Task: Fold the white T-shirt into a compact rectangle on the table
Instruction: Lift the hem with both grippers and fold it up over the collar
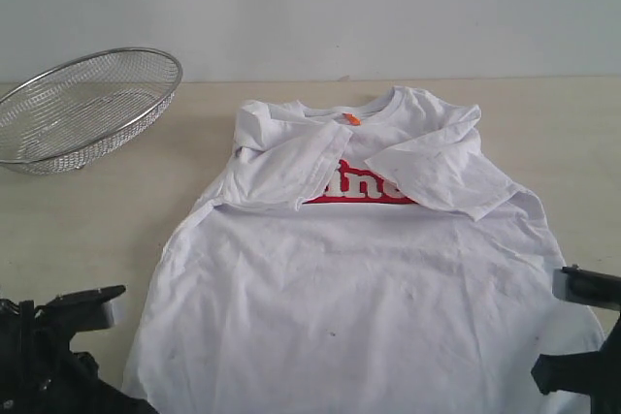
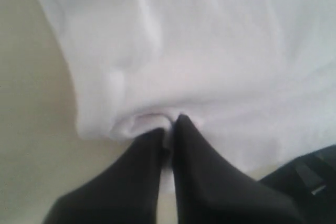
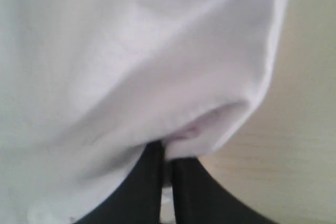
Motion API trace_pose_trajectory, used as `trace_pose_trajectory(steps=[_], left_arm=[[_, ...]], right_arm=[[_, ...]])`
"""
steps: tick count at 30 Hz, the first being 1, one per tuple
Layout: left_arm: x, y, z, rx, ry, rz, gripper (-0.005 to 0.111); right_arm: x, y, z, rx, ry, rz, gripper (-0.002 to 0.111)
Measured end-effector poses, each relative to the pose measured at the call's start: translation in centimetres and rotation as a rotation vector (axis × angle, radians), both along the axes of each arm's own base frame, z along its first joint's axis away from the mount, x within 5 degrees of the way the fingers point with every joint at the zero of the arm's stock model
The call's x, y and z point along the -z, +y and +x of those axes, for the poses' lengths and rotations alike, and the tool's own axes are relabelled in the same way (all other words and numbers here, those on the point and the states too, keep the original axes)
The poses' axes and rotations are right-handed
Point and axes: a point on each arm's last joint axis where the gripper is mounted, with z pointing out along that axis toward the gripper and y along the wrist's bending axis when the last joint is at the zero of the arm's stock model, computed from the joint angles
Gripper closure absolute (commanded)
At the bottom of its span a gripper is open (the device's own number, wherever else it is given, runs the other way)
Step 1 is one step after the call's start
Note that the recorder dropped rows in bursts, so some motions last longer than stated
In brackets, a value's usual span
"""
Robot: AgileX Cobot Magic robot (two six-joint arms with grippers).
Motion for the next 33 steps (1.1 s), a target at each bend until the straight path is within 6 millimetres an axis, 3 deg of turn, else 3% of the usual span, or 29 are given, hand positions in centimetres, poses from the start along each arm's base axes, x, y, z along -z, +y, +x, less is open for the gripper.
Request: trace_pose_trajectory(steps=[4,13,22,33], left_arm=[[-1.9,0.2,0.3,0.000,-0.136,-0.015,0.102],[-4.2,-0.1,0.7,0.006,-0.221,-0.066,0.102],[-7.7,-1.6,4.0,0.016,-0.337,-0.135,0.102],[-12.2,-2.2,8.9,-0.033,-0.553,-0.160,0.102]], right_arm=[[-1.9,0.2,0.4,-0.003,-0.118,0.016,0.108],[-3.4,1.0,1.0,0.016,-0.232,0.099,0.108],[-5.4,1.0,3.4,0.034,-0.341,0.121,0.108],[-10.3,0.8,8.1,0.061,-0.560,0.128,0.108]])
